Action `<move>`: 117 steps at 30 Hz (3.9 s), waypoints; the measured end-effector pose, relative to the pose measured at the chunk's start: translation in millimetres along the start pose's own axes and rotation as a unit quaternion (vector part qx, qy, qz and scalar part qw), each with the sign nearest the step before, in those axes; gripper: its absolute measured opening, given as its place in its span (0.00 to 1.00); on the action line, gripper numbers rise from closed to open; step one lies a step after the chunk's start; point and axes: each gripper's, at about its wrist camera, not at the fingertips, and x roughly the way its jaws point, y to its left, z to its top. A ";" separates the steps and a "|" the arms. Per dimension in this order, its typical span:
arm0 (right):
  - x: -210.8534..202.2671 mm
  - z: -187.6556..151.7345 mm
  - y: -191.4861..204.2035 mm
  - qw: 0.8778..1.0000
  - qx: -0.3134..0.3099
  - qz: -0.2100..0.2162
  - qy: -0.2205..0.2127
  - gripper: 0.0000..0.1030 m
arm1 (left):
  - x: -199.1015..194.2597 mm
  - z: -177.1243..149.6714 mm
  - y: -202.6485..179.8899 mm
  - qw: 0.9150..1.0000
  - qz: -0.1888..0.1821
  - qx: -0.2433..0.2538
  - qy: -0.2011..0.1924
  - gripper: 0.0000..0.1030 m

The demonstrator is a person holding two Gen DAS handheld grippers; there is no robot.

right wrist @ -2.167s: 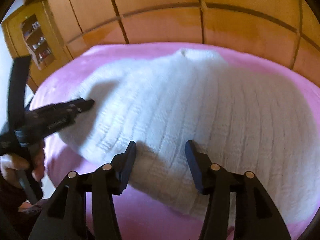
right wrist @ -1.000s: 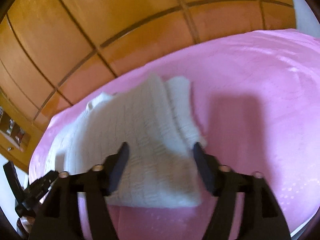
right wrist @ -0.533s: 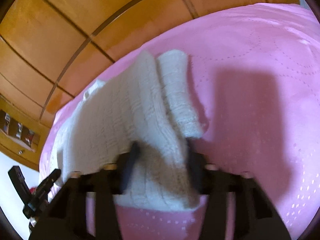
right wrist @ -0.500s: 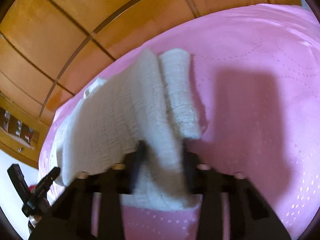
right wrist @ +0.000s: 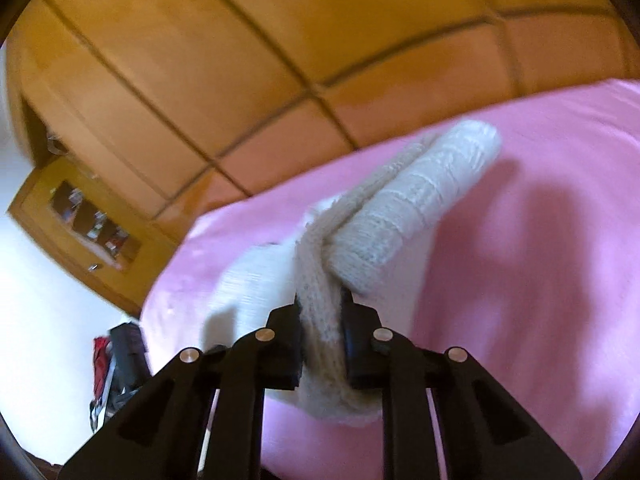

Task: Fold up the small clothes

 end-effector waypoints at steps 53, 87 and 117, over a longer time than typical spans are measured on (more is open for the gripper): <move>107.9 -94.0 78.3 0.985 -0.146 -0.004 0.089 0.52 | -15.6 70.5 17.2 0.995 -0.061 -0.070 -0.027 0.16; 216.6 -33.0 103.2 0.966 -0.228 -0.099 0.067 0.64 | -4.3 41.9 16.7 0.985 0.148 0.073 -0.054 0.57; 197.1 -28.2 5.0 0.987 -0.011 0.110 0.121 0.92 | 13.1 33.0 97.1 0.989 -0.115 -0.097 0.000 0.74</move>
